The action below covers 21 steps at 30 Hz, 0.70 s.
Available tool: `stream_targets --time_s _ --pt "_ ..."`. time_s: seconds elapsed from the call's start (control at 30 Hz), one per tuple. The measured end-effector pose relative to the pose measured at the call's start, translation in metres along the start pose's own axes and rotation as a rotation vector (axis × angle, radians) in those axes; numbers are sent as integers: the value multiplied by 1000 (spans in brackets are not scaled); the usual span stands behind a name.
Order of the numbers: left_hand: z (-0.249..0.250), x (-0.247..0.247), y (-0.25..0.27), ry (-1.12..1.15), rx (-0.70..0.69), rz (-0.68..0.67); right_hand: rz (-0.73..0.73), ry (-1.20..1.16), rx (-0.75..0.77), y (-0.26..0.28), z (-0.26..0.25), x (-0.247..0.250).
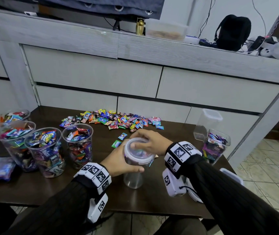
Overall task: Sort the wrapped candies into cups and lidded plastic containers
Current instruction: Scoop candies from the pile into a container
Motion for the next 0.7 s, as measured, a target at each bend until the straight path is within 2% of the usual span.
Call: stream_targets --time_s 0.07,0.1,0.17,0.3,0.53,0.7 --pt "-5 -6 -2 16 30 -4 115 -19 -201 -4 21 7" --pt "-8 -10 -2 24 40 -11 131 25 -308 -4 32 8" --pt "-13 -16 -1 43 54 -26 99 97 -426 -3 44 4" --pt "-16 -21 0 58 75 -33 78 157 -474 -2 47 2" --pt "-13 -21 2 42 58 1 174 212 -476 -2 48 10" --pt "-5 -16 5 -115 51 171 182 293 -540 0 56 20"
Point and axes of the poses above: each hand's wrist, its own y-axis away from the middle knuckle, its own x-axis out of the back of the hand, z = x × y, the point moved 10 cm from there along -y, towards the middle knuckle, and after that the axes turned 6 degrees about z, right-handed, at the moved point
